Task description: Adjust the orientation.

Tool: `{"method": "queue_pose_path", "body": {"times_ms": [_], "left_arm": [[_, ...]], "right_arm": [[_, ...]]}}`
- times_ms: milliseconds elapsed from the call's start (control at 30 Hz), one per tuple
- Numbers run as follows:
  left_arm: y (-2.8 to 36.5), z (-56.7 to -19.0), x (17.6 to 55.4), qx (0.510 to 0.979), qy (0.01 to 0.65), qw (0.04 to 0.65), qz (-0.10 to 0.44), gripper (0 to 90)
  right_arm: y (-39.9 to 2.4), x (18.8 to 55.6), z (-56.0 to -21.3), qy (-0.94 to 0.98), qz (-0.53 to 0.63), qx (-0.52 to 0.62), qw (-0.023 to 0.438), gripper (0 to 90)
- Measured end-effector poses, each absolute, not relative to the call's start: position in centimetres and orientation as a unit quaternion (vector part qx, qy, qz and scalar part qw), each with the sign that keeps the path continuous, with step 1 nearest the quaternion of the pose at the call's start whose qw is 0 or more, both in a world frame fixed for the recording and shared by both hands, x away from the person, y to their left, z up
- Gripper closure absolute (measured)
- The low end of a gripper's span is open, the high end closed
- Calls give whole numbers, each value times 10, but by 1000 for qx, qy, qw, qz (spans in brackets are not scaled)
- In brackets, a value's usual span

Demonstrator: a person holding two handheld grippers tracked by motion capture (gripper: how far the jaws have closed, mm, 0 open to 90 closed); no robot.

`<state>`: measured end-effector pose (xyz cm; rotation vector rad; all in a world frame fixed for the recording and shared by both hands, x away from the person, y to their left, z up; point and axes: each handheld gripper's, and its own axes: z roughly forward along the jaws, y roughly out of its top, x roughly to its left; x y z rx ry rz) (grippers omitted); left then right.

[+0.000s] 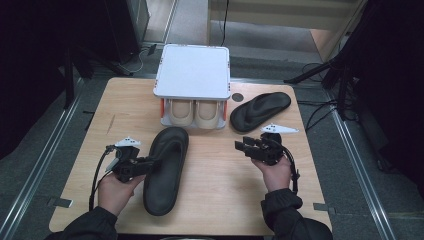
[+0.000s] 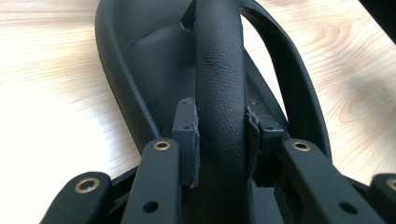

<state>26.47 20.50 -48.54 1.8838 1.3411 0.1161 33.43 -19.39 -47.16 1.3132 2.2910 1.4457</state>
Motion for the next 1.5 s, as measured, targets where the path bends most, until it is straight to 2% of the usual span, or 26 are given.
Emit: {"method": "queue_pose_path", "body": {"times_ms": [300,533,600,700,767,1000,1300,1500], "left_arm": [[182,-516,277,767,521,374,31,693],[178,-516,276,769,516,378,24,671],[177,-515,275,770,512,381,25,630],[178,-509,274,770,506,388,28,572],[180,-505,274,772,504,387,17,537],[192,-492,273,765,504,400,32,464],[214,-491,285,752,519,405,38,425],[220,-492,286,750,518,408,44,418]], "right_arm": [[-192,334,-472,763,474,433,68,539],[-192,336,-474,764,472,435,68,538],[-193,336,-474,764,472,435,68,546],[-195,336,-474,764,471,436,68,593],[-197,338,-475,765,469,437,65,655],[-209,343,-474,768,453,446,74,891],[-245,365,-475,749,443,482,99,900],[-267,382,-480,736,444,502,98,900]]}}
